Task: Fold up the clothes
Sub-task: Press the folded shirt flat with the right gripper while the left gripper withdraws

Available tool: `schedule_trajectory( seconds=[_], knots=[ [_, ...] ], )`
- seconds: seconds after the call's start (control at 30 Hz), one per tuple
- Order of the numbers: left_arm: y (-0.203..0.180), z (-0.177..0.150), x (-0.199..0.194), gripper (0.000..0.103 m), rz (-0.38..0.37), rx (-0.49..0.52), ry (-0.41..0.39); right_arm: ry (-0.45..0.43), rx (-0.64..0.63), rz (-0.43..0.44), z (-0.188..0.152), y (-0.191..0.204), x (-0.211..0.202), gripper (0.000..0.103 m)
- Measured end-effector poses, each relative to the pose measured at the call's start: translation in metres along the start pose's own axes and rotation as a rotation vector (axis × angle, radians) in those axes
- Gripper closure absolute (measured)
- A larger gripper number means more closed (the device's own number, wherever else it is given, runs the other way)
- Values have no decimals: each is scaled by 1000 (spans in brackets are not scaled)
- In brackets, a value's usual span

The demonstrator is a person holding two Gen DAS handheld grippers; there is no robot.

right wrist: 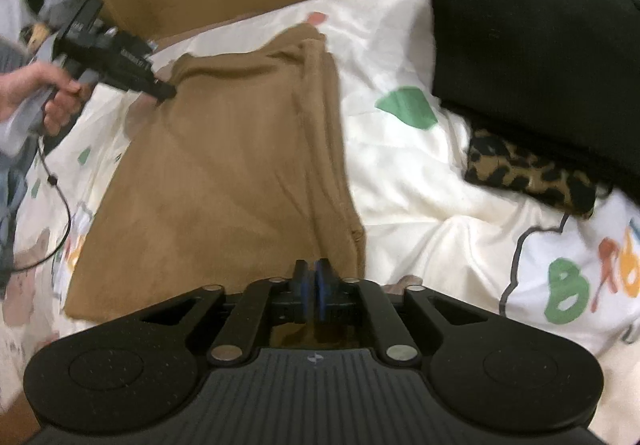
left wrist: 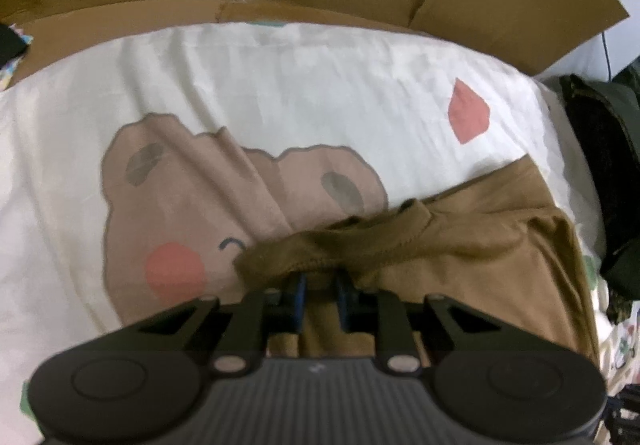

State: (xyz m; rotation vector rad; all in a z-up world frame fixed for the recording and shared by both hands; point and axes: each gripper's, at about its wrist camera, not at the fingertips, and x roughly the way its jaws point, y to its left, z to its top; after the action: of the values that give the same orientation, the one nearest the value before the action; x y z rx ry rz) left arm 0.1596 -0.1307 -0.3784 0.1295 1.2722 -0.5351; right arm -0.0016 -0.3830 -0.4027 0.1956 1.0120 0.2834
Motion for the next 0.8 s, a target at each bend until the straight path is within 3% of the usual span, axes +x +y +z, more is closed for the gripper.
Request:
schedule_trajectory(
  seconds=[0.07, 0.1, 0.3, 0.47, 0.7, 0.8],
  knots=[
    [-2, -12, -17, 65, -6, -13, -22, -28, -20, 18, 0, 3, -13, 70],
    [-2, -20, -25, 63, -24, -23, -31, -40, -12, 13, 0, 3, -18, 64],
    [-1, -70, -57, 62, -90, -78, 2, -56, 47, -13, 5, -8, -23, 63],
    [-3, -109, -64, 62, -116, -87, 48, -17, 52, -23, 8, -14, -5, 63],
    [-13, -158, -49, 62, -215, -134, 116, 50, 50, -11, 8, -22, 10, 63],
    [-16, -167, -40, 62, -260, -173, 110, 69, 66, -2, 8, -25, 11, 63]
  ],
)
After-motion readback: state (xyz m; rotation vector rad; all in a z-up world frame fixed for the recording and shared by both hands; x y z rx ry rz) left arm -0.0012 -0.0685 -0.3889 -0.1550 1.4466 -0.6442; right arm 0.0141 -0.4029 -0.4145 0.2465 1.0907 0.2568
